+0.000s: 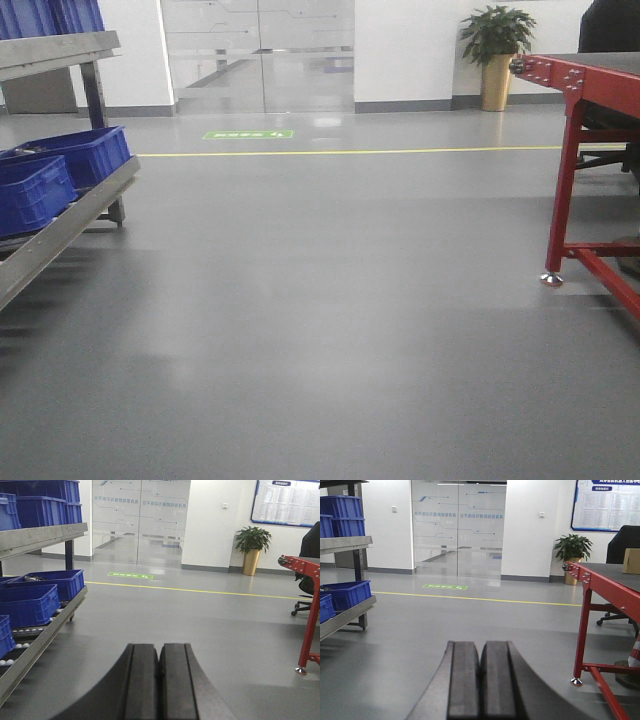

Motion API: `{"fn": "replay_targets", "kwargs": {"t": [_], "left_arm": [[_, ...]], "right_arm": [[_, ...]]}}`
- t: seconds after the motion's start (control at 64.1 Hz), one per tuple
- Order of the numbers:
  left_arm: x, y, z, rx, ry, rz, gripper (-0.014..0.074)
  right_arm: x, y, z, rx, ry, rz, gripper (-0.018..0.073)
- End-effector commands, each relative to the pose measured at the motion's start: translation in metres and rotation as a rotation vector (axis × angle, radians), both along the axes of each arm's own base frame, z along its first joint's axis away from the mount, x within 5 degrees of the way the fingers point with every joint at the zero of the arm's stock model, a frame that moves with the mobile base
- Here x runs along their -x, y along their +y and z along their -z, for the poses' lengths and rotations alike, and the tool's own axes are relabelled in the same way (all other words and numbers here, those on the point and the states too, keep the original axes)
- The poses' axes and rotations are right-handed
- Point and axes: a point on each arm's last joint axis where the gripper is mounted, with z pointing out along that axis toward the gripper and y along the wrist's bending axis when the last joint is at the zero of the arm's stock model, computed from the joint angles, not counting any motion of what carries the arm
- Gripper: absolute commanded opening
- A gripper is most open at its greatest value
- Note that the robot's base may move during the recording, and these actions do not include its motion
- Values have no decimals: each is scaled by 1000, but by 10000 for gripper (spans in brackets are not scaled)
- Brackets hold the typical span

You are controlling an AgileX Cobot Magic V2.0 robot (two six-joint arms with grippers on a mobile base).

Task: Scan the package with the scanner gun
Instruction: 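Drive the base forward and turn toward the red-framed felt table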

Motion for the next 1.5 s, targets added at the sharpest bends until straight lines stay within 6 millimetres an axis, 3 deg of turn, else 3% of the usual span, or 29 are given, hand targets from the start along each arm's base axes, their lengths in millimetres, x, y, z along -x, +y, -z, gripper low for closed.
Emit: {"fn": "replay_targets", "kwargs": {"t": [0.0,1.482], "left_arm": [[1,0,-3,-1,-26,0,-111],[1,0,-3,-1,-26,0,-111]], "right_arm": [[1,0,-2,3,-27,0,-168],[1,0,-2,3,-27,0,-168]]}}
